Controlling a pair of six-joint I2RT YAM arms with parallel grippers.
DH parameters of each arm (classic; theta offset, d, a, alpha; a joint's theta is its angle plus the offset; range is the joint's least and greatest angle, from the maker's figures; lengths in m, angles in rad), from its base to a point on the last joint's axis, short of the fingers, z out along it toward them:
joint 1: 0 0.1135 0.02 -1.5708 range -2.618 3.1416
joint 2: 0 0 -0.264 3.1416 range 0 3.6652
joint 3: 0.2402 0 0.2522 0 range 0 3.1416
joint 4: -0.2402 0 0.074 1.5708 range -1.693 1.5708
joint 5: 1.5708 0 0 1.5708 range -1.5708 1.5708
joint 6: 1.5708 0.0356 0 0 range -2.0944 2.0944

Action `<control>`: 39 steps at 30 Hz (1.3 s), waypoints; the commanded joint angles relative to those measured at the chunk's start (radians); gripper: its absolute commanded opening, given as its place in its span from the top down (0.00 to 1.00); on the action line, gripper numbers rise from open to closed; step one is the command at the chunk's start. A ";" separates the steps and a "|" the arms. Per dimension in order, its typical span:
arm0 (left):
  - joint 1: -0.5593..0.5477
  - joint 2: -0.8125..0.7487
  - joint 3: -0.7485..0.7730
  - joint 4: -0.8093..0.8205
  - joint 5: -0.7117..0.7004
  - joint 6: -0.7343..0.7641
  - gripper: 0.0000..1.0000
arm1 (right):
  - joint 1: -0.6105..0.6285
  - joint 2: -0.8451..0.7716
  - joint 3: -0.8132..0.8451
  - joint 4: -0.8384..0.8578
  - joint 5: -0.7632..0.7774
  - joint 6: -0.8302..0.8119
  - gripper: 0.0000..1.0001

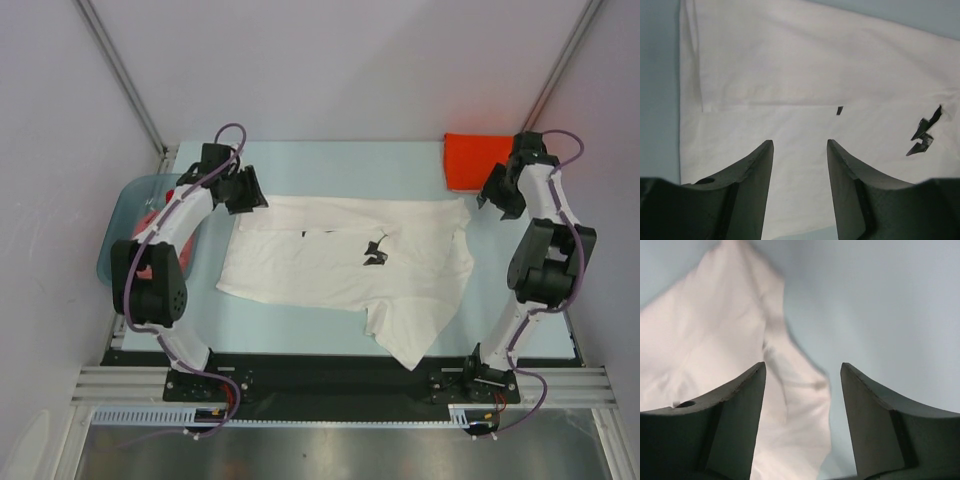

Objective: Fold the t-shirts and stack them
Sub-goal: Fold the tshirt

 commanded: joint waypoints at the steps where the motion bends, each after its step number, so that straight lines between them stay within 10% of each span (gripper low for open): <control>1: 0.002 -0.099 -0.145 0.026 -0.069 -0.002 0.47 | 0.108 -0.199 -0.145 -0.054 -0.100 0.007 0.34; 13: 0.110 -0.558 -0.628 -0.024 -0.180 -0.151 0.47 | 0.485 -0.765 -0.671 -0.086 -0.328 0.226 0.39; 21: 0.192 -0.517 -0.637 -0.057 -0.169 -0.111 0.46 | 0.600 -0.991 -0.938 -0.177 -0.407 0.316 0.56; 39: 0.220 -0.558 -0.665 -0.086 -0.167 -0.134 0.45 | 0.682 -1.097 -1.302 -0.012 -0.444 0.560 0.45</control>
